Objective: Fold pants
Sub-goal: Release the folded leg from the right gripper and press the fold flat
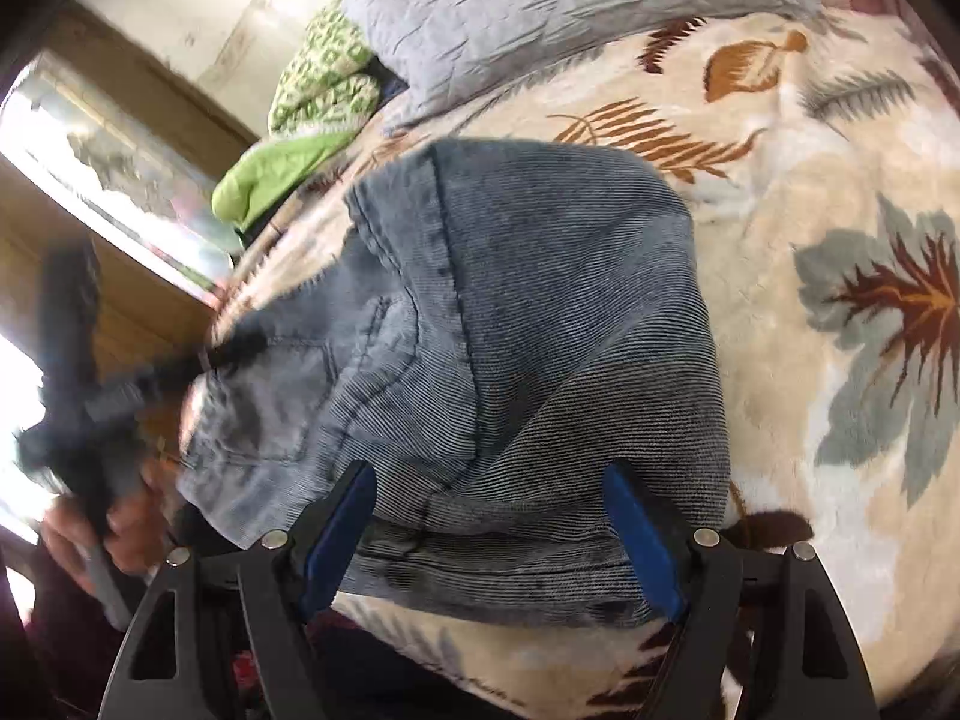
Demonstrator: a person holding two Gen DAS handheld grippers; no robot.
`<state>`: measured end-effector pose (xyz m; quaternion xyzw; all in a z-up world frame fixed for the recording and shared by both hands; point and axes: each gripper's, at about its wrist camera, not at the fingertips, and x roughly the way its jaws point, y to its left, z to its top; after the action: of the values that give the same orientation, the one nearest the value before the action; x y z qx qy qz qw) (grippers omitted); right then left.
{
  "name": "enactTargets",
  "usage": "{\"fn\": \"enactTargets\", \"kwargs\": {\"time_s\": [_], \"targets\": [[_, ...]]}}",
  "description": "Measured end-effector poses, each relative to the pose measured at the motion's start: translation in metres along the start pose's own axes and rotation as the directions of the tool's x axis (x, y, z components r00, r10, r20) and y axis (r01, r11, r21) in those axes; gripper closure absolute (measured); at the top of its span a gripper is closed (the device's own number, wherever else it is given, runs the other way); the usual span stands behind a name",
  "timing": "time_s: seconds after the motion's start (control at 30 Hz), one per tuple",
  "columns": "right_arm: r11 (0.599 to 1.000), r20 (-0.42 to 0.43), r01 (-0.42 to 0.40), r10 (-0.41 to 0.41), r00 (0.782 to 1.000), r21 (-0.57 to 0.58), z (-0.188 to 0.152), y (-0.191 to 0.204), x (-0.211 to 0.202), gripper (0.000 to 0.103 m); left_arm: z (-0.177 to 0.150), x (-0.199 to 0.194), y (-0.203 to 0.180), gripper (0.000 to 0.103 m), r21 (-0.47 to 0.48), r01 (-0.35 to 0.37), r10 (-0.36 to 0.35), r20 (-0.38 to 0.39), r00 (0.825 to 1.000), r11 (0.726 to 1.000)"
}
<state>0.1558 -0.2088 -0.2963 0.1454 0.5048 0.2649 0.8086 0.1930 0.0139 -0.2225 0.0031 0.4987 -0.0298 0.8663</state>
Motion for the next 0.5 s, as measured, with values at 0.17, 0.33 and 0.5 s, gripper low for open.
{"fn": "enactTargets", "kwargs": {"time_s": [0.17, 0.33, 0.5], "targets": [[0.994, 0.006, 0.048, -0.048, 0.999, -0.102, -0.009, 0.007, 0.003, 0.022, 0.033, 0.016, -0.033, 0.003, 0.069, 0.033, -0.033, 0.003, 0.999, 0.997], [0.991, 0.001, 0.037, -0.037, 0.999, -0.127, -0.012, 0.004, 0.001, 0.019, 0.050, 0.034, -0.064, 0.003, 0.122, 0.091, -0.086, -0.044, 0.995, 0.988], [0.995, -0.002, 0.010, -0.010, 1.000, -0.098, -0.011, -0.002, -0.001, 0.019, 0.046, 0.055, -0.081, 0.058, 0.137, 0.138, -0.120, -0.130, 0.984, 0.981]]}}
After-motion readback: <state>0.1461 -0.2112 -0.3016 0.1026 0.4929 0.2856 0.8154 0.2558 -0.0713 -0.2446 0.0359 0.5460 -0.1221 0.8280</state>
